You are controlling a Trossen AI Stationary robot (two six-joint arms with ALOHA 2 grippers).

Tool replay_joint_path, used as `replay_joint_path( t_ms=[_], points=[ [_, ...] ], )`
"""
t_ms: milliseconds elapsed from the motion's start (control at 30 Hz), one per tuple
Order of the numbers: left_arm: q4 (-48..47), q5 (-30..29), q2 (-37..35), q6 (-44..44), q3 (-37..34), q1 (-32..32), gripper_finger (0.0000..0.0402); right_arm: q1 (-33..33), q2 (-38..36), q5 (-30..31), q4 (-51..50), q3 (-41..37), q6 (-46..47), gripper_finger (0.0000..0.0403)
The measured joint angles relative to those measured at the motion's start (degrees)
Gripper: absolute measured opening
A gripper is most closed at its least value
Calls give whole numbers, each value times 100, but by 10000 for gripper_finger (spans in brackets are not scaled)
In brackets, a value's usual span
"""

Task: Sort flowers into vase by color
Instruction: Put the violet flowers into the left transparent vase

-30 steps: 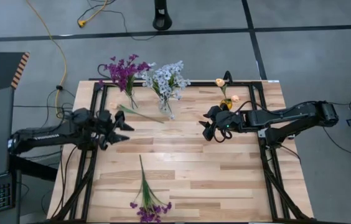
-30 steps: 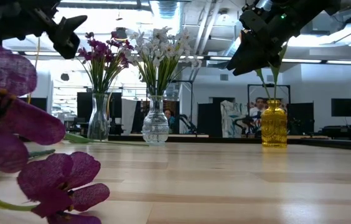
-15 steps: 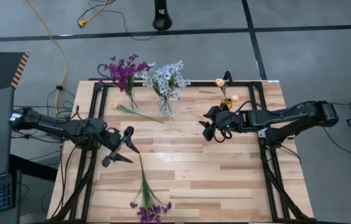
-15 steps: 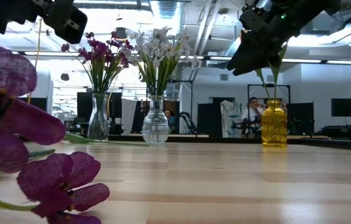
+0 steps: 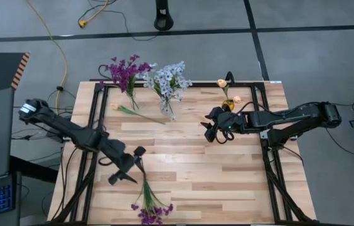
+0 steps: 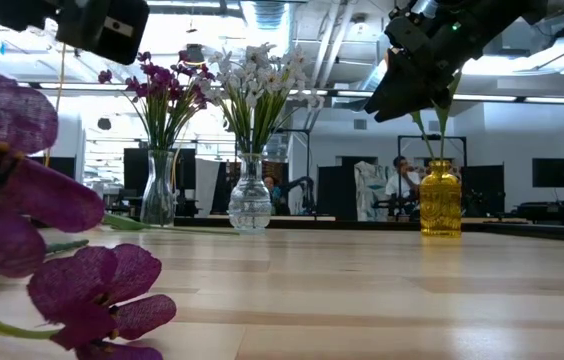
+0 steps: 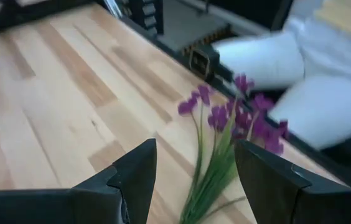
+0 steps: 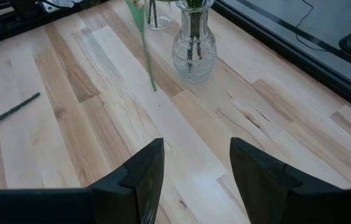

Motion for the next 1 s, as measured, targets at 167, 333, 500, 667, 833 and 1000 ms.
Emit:
replay_joint_path(
  t_ms=[167, 333, 500, 667, 833, 1000],
  points=[
    [-747, -245, 728, 376, 462, -248, 203, 0, 0, -2, -22, 0, 1, 209],
    [-1356, -566, 1413, 968, 897, -430, 203, 0, 0, -2, -24, 0, -1, 209],
    [-1503, -746, 2024, 1448, 1183, -571, 203, 0, 0, -2, -49, 0, -1, 209],
    [-1717, -895, 2551, 1868, 1311, -683, 203, 0, 0, -4, -163, 0, 1, 209],
    [-1846, -1138, 3015, 2202, 1347, -764, 203, 0, 0, -4, -163, 0, -1, 209],
    [-1747, -1239, 3383, 2245, 1349, -815, 203, 0, 0, -4, -164, 0, -1, 209]
  ],
)
